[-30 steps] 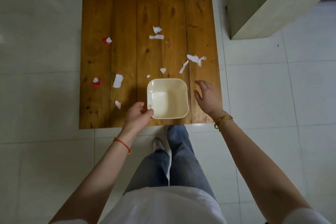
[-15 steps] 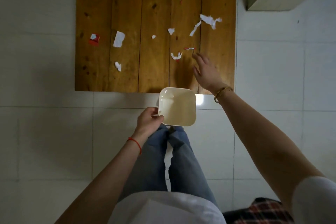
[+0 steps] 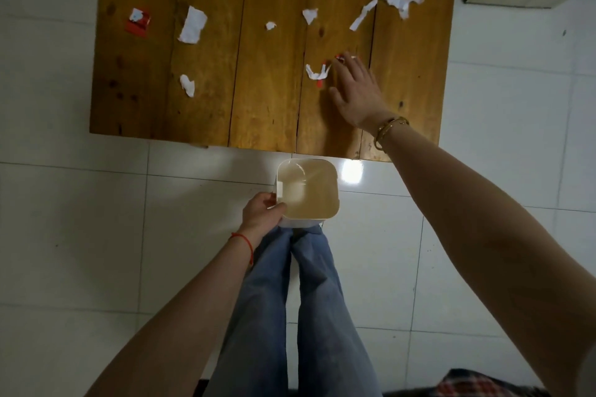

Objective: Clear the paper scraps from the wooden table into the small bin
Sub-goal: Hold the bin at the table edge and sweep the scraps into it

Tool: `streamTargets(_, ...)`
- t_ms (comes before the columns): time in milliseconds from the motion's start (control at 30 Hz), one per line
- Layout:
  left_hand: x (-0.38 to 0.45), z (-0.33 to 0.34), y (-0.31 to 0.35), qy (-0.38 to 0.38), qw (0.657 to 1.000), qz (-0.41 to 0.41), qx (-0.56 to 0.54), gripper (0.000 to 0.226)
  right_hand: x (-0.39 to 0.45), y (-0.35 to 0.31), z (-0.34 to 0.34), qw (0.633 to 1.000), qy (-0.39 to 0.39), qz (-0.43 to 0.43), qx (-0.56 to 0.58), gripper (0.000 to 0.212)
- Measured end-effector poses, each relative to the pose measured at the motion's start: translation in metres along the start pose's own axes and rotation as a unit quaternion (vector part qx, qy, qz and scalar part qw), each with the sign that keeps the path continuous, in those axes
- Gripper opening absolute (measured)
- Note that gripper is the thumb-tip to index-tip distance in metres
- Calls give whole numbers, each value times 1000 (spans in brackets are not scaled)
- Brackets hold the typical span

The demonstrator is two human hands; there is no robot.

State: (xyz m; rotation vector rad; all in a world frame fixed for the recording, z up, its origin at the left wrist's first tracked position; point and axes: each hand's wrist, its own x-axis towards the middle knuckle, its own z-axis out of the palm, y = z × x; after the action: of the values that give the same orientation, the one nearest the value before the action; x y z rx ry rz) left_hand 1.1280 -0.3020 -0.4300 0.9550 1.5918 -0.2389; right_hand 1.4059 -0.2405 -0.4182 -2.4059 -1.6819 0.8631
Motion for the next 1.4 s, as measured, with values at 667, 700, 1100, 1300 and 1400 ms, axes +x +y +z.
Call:
streamTargets(667,21,-20,6,22,993,-14,-113,18,-71,-37,52,985,38,-167,30,53)
streamTargets(700,22,-20,7,20,993,-11,-113,22,-59,-38,47,988,37,-143,33,54)
streamTargets(1100,21,-27,9,26,989,-6,-142,15,-76,-58,80,960,-114,-256,-19,66)
streamTargets(1300,11,-40,4,29,991,-6,-130,7,-86,-76,80,948,-111,-294,43,58)
streamTargets(1400,8,-55,1,48,990,-16,-132,13,-60,-90,61,969,-66,-230,69,56)
